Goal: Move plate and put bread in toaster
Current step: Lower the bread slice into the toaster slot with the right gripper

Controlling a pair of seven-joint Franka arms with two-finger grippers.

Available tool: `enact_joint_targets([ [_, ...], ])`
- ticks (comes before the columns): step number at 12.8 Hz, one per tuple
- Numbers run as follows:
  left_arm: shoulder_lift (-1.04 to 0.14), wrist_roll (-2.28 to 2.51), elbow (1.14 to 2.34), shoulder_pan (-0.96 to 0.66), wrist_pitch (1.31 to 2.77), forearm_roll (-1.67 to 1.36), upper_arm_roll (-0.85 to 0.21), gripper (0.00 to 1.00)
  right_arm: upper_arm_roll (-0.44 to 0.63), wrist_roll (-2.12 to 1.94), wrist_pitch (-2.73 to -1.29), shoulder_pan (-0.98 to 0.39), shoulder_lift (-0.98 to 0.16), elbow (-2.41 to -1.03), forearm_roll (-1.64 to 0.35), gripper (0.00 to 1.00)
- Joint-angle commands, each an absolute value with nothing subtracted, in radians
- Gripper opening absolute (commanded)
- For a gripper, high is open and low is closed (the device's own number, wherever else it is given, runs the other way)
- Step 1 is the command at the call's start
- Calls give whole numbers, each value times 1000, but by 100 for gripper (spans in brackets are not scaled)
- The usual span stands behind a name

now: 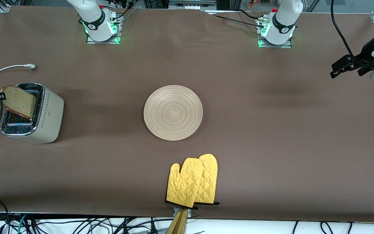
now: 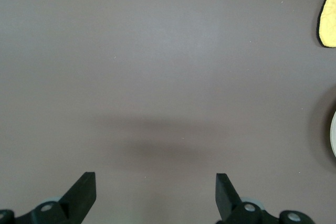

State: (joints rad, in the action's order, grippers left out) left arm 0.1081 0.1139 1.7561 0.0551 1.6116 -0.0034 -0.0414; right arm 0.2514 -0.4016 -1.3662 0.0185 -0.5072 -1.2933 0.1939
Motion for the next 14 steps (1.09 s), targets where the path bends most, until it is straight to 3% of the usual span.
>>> enact_joint_targets([
  [1,94,123,1724,61,1591,-25,-43,100,249,-402,-1358,20,-511,-1270,206,99],
  [9,92,123,1724,63,1589,-25,-43,100,244,-376,-1345,-63,-479,-1204,130,100],
  [14,92,123,1724,64,1589,-25,-43,100,226,-215,-1313,-149,-385,-1204,48,100],
])
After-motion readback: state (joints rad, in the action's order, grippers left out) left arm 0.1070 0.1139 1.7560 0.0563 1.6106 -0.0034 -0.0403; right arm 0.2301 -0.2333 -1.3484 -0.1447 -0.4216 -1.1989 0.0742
